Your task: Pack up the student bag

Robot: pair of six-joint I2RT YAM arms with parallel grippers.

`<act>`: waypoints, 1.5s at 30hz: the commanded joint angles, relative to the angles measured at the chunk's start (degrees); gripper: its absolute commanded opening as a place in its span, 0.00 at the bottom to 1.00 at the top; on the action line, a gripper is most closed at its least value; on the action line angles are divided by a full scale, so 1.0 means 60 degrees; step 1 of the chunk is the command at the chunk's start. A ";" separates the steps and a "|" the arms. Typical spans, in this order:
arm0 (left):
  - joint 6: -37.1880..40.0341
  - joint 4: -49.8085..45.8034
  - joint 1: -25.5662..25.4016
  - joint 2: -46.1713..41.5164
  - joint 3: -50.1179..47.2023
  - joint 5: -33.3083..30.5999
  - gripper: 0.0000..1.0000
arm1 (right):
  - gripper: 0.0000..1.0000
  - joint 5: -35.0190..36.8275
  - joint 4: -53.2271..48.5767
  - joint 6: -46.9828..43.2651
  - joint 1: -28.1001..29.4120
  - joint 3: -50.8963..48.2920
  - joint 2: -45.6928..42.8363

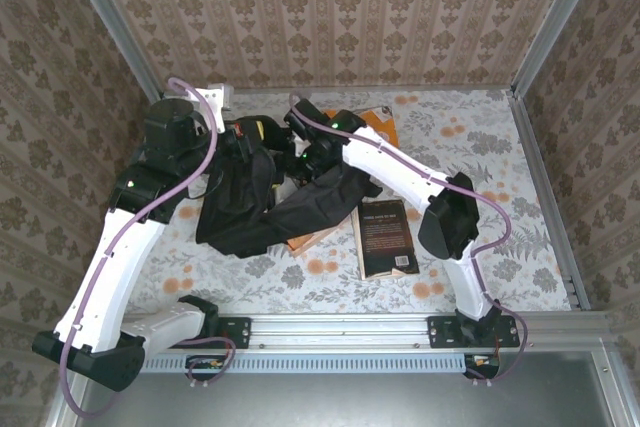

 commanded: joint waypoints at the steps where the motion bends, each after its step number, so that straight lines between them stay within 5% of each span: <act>1: -0.0214 0.1599 -0.0145 -0.0071 0.0291 0.0758 0.00 | 0.85 -0.0938 0.1487 0.1259 0.0149 -0.0302 0.0147; 9: -0.0224 0.1755 -0.0628 -0.0130 0.0270 0.0895 0.00 | 0.86 -0.0545 0.2852 0.2928 0.0506 0.0476 0.1453; 14: 0.0007 0.1533 -0.0632 -0.0273 0.0244 0.0631 0.00 | 1.00 0.0066 0.2494 0.2835 0.0774 0.1267 0.1983; 27: 0.0328 0.1059 -0.0443 -0.0857 -0.0106 -0.0521 0.00 | 1.00 0.1373 0.2227 0.2153 0.0758 0.0400 0.0876; 45: 0.0507 0.0474 0.0065 -0.1391 -0.0360 -0.1582 0.00 | 1.00 0.1936 0.4175 0.1197 0.0309 -0.2875 -0.1786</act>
